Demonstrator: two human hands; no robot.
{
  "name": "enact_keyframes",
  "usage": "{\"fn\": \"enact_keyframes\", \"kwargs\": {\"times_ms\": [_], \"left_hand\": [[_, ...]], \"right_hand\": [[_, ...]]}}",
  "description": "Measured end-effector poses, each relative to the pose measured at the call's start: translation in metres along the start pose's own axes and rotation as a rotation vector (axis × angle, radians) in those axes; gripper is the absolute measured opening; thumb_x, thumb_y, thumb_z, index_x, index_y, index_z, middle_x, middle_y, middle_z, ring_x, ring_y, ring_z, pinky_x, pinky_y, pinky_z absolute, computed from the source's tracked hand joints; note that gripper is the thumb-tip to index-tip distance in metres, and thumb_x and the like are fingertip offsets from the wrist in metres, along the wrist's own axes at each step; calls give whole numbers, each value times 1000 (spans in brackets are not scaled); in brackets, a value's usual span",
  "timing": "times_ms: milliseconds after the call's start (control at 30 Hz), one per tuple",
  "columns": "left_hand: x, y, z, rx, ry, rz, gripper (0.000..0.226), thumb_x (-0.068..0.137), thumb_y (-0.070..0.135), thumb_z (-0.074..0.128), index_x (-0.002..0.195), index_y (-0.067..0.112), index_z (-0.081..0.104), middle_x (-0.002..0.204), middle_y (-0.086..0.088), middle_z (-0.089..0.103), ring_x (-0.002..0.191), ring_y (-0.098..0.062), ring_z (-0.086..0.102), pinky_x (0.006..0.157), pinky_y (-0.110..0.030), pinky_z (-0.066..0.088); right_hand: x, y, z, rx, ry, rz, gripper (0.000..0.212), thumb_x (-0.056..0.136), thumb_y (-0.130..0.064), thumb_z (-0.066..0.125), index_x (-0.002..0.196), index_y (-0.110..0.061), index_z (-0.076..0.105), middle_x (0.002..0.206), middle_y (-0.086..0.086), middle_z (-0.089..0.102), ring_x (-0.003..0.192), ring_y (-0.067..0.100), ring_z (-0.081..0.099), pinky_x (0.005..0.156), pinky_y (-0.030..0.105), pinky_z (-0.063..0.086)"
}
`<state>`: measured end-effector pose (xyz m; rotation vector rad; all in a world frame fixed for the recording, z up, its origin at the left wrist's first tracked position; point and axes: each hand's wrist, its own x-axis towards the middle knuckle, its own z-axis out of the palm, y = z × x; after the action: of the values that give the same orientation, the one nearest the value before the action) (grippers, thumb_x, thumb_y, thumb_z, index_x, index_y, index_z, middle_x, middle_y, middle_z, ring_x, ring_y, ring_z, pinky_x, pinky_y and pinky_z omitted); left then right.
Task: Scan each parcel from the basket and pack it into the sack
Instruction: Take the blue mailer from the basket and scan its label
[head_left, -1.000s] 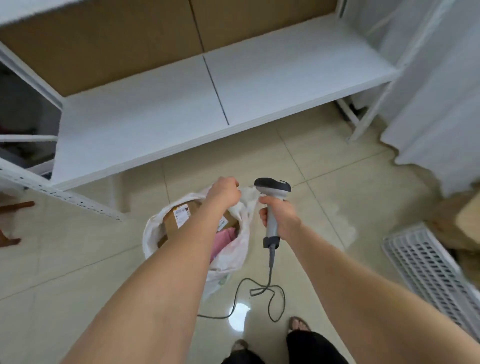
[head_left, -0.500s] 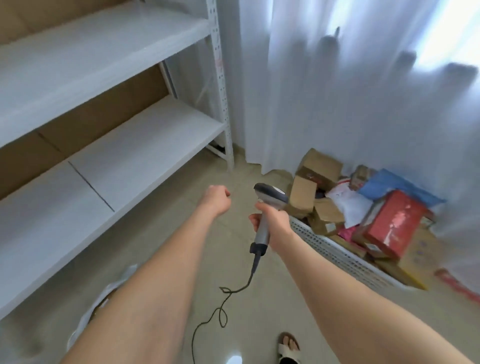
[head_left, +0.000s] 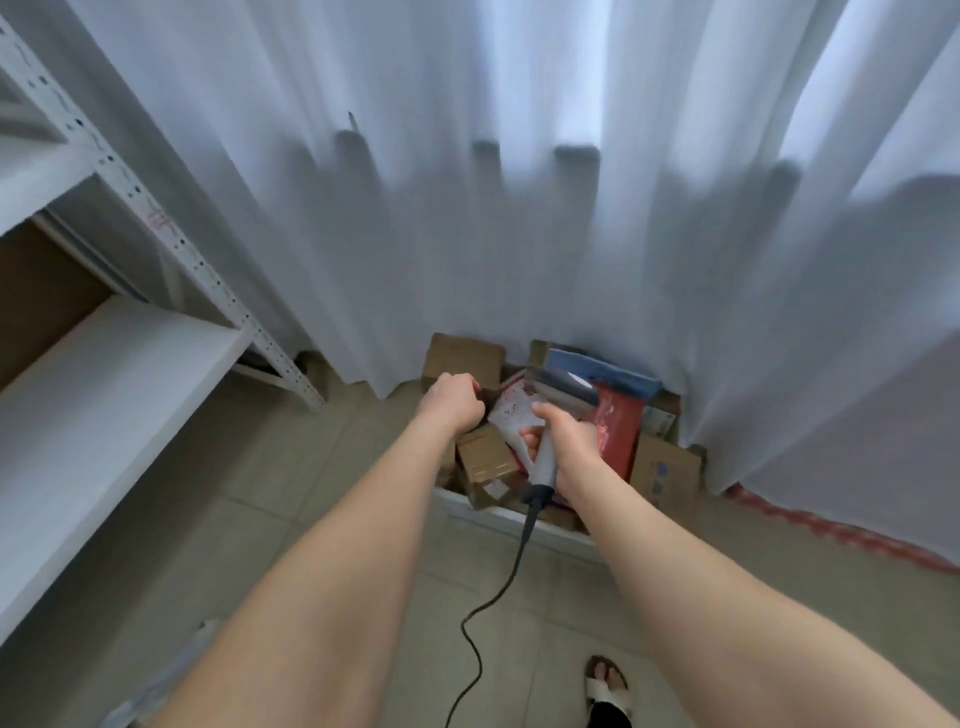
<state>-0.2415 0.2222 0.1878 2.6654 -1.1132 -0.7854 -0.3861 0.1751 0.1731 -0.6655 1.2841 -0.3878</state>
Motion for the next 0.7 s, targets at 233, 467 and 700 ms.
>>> {"fn": "enact_keyframes", "kwargs": {"times_ms": [233,467,700], "left_hand": [[84,112,53,81,-88,78,36,93,18,49,128,12,55,132,-13,47,117,-31,52,95,-41,46],[164,153,103,301,-168,186,42,92,16,53,133,12,53,144,-7,34,127,-27,43,99,-43,45],[237,167,146,666,-236,307,49,91,10,53,139,16,47,158,-6,15,147,-29,6,118,-50,12]], "right_hand": [[96,-66,-77,85,128,-9,32,83,-18,71,104,5,64,62,11,66,43,14,57,49,26,47],[174,-87,-113,133,218,48,20,87,-19,70,84,0,64,61,9,65,50,15,57,58,28,53],[242,-88,-125,125,276,96,21,88,-22,69,93,-3,63,59,5,67,54,15,61,59,28,56]]}}
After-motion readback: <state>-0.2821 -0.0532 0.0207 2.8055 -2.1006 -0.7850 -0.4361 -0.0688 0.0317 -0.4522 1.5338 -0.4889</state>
